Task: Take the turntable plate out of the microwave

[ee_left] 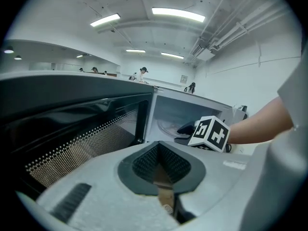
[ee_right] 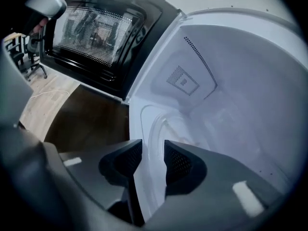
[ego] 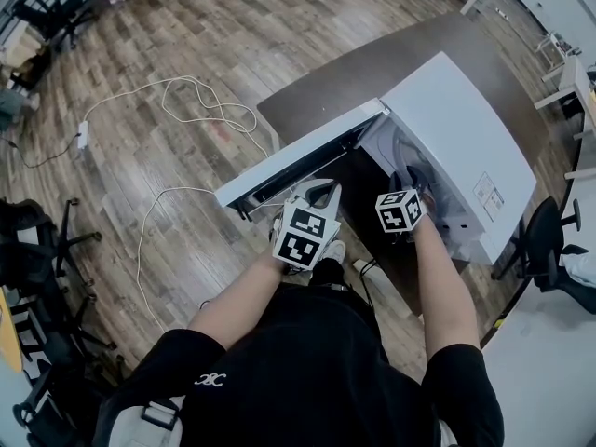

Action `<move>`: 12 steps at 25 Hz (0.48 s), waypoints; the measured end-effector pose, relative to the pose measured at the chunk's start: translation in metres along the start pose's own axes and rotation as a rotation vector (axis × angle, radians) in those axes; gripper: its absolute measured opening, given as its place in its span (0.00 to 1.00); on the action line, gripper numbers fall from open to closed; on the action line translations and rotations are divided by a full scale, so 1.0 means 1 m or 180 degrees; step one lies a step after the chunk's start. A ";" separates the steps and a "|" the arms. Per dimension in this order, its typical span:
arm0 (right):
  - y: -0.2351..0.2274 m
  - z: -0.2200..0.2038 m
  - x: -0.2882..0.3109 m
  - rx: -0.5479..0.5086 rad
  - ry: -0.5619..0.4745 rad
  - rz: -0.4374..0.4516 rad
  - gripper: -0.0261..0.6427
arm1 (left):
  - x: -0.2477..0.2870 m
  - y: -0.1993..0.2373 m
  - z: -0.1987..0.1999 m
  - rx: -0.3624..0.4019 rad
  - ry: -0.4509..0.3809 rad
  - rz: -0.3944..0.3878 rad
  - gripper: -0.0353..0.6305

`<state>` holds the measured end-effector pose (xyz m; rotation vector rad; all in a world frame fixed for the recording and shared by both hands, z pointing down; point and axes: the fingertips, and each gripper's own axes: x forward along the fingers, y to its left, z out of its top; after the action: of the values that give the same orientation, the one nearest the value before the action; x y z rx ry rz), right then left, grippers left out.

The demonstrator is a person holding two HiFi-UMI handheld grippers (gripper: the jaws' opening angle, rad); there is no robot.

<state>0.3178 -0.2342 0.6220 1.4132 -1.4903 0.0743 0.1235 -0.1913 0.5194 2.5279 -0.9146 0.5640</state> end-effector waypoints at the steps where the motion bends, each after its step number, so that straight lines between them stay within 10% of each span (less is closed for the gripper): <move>1: -0.001 0.000 0.000 -0.0069 0.0012 -0.0041 0.27 | 0.000 0.000 0.000 -0.0003 -0.0002 0.0003 0.06; 12: -0.001 0.007 0.002 -0.1121 0.0077 -0.0537 0.25 | 0.003 0.005 -0.006 -0.0139 -0.0010 -0.0007 0.06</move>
<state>0.3148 -0.2407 0.6195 1.2385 -1.2849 -0.2634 0.1211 -0.1939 0.5268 2.4912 -0.9153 0.5337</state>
